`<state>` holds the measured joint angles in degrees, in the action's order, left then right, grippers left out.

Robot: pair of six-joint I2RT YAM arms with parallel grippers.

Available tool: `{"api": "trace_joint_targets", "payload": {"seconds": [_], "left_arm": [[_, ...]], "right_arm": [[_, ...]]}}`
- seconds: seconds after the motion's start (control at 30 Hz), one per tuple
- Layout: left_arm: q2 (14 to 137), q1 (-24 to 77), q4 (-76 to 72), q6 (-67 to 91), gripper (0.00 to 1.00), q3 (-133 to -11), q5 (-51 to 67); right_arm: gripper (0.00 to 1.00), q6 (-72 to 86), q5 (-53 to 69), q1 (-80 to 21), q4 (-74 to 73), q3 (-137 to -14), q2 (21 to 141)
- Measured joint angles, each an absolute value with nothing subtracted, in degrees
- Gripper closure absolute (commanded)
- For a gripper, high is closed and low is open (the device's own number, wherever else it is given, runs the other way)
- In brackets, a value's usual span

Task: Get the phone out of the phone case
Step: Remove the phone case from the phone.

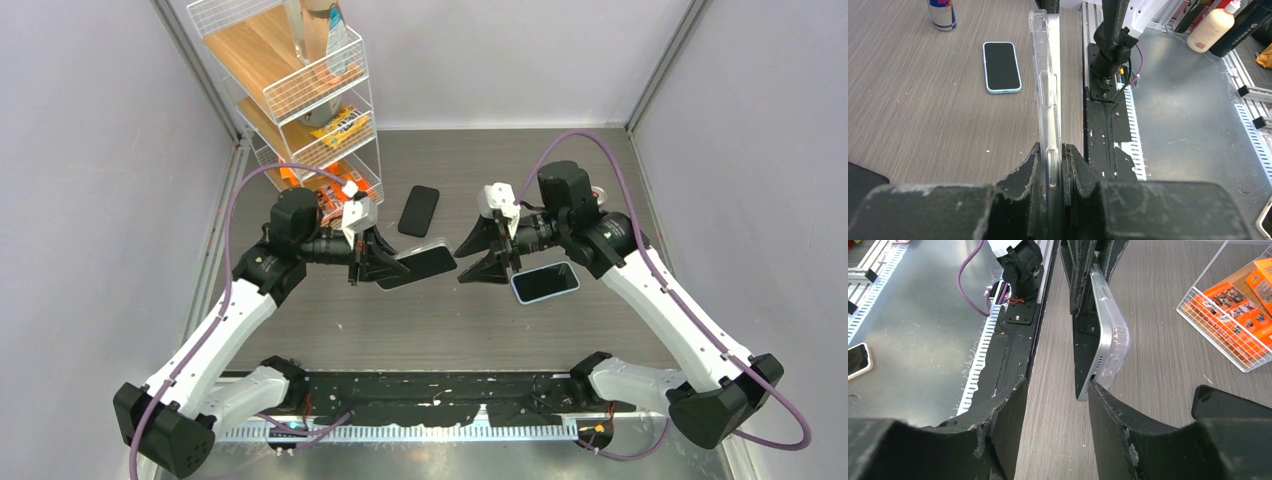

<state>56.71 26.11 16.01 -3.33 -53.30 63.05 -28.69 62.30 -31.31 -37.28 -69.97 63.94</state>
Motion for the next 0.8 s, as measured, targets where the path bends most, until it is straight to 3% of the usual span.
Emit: {"api": "trace_joint_targets", "payload": {"seconds": [0.8], "left_arm": [[56.62,25.32,13.52,-1.58,1.0,-51.16,64.75]], "right_arm": [[0.49,-23.05,63.16,-30.87,-34.3,-68.77,66.28]]}}
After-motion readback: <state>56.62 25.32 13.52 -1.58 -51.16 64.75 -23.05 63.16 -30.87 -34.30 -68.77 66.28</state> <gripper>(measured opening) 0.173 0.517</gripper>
